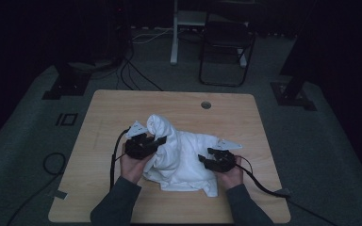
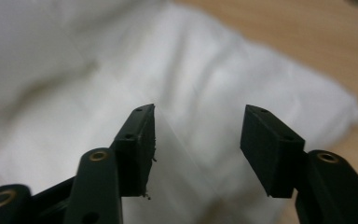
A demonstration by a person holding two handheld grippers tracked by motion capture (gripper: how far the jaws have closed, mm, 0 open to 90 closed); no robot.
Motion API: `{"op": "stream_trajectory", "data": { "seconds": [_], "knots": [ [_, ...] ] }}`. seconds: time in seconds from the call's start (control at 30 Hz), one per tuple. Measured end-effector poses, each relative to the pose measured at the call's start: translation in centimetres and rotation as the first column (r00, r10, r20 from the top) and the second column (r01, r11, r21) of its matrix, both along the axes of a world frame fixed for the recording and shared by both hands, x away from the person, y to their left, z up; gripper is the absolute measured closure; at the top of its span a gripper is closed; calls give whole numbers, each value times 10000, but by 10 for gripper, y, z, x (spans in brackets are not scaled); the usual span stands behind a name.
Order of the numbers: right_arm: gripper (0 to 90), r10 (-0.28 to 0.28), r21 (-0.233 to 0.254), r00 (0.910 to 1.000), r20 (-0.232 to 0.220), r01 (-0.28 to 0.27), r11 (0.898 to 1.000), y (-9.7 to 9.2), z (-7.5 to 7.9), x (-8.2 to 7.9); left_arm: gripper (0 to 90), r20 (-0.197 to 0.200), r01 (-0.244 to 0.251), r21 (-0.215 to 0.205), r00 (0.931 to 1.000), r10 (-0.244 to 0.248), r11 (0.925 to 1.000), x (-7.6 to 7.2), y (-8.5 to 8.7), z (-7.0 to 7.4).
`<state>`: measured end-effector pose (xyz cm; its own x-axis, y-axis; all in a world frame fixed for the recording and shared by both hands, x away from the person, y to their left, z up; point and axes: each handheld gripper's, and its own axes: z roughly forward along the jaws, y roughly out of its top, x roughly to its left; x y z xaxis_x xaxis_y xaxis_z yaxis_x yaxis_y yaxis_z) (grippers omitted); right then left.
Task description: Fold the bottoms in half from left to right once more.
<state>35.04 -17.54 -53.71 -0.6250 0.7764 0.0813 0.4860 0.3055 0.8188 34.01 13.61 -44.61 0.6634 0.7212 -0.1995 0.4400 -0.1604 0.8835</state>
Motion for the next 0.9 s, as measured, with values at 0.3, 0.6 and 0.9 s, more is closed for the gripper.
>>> {"op": "stream_trajectory", "data": {
  "seconds": [0.3, 0.6, 0.9],
  "knots": [
    [465, -113, -889, 9978, -650, 55, 9960, 9, -26, 13, 808, -16, 321, 158, 9995, -321, 9994, 1, -15, 1],
    [494, 277, -857, 9987, -431, -313, 9958, 26, -28, 23, 808, -65, 361, 186, 9993, -360, 9992, -1, -27, -1],
    [428, 709, -99, 9965, -449, -714, 9974, 14, -19, 16, 808, -269, 477, 348, 9985, -468, 9983, 4, -39, -12]
  ]
}}
